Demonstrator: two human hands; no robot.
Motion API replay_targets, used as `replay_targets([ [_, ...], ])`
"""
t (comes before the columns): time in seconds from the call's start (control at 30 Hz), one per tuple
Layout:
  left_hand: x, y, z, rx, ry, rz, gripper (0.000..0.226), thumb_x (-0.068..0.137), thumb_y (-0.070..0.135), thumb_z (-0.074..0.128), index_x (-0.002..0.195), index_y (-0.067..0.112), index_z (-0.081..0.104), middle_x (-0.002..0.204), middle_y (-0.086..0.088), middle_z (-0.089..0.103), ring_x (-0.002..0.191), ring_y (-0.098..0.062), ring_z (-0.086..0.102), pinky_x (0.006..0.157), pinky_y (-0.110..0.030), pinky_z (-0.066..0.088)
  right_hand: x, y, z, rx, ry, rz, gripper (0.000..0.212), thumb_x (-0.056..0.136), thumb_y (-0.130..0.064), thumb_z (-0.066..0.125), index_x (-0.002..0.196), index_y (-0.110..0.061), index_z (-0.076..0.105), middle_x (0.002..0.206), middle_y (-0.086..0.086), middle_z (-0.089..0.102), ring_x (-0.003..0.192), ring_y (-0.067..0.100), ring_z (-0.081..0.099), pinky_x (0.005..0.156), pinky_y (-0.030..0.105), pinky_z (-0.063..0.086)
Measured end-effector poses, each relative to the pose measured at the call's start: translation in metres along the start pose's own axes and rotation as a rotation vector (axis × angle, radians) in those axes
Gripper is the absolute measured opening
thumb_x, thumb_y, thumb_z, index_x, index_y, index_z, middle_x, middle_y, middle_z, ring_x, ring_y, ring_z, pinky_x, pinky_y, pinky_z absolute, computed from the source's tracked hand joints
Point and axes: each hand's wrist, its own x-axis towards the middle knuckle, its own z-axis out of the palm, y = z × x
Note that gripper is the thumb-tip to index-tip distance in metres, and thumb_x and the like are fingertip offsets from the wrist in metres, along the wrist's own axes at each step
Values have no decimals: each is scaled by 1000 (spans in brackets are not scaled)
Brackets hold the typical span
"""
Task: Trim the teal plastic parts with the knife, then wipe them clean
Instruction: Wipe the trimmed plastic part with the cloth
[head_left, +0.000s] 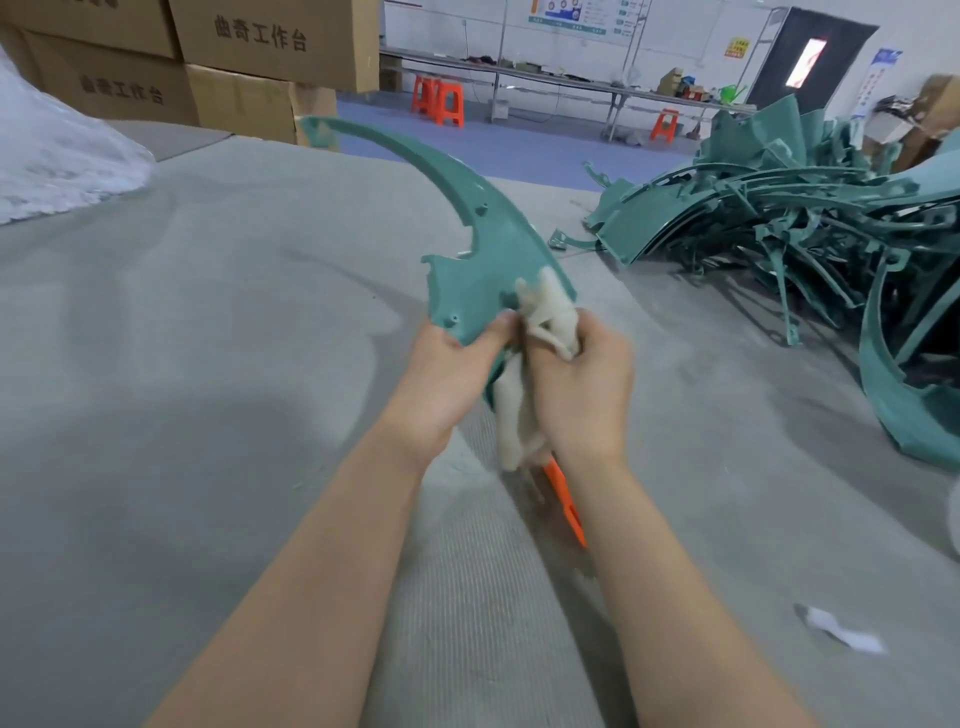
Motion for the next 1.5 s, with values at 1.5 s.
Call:
replay_targets([
  [1.5,2,3,-24,-159,-284,-137,33,79,27,67,111,23,65,109,5,73,103,-14,68,84,-29,55,13,-1,-19,513,-256,323,5,76,-11,61,80,-13,58,81,11,60,76,26,60,73,44,51],
])
